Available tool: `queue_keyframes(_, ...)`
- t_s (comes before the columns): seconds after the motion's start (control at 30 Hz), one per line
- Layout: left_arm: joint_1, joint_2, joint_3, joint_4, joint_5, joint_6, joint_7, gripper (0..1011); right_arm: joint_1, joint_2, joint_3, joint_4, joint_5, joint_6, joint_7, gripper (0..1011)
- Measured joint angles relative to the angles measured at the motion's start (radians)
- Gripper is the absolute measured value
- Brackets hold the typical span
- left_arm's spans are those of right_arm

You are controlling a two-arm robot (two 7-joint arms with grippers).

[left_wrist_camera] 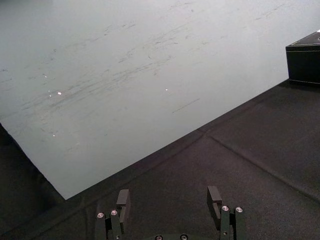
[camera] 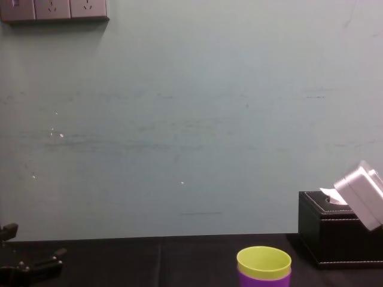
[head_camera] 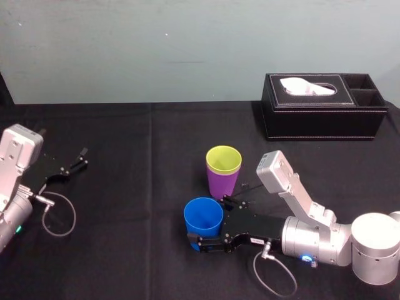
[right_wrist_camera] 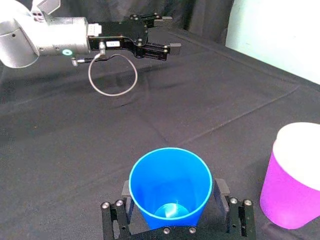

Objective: Stack the three plastic cups sequentially using one hand.

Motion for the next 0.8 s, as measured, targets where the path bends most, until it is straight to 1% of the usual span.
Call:
queue_keyframes(0.13,0.000,0.000,0.000,0.000,0.000,0.000,0.000,1011,0.000,0.001,0.000,0.000,0.000,0.000,0.000,1000)
queue_keyframes(0.2,0.000,0.000,0.000,0.000,0.000,0.000,0.000,1011,-0.001,0.002,0.000,-0.001,0.000,0.000,0.000,982)
queue_keyframes(0.23,0.000,0.000,0.000,0.000,0.000,0.000,0.000,1011,-0.001,0.002,0.000,-0.001,0.000,0.000,0.000,947)
queue_keyframes(0.3,0.000,0.000,0.000,0.000,0.000,0.000,0.000,1012,-0.001,0.002,0.000,-0.001,0.000,0.000,0.000,920)
queue_keyframes(0.47,0.000,0.000,0.000,0.000,0.000,0.000,0.000,1011,-0.001,0.002,0.001,-0.002,0.000,0.000,0.000,776)
queue_keyframes(0.5,0.000,0.000,0.000,0.000,0.000,0.000,0.000,1011,-0.001,0.002,0.001,-0.002,0.000,0.000,0.000,761)
queue_keyframes(0.6,0.000,0.000,0.000,0.000,0.000,0.000,0.000,1011,-0.002,0.002,0.001,-0.002,0.000,0.000,0.000,737)
queue_keyframes(0.8,0.000,0.000,0.000,0.000,0.000,0.000,0.000,1011,-0.002,0.003,0.002,-0.003,0.001,-0.001,0.001,720)
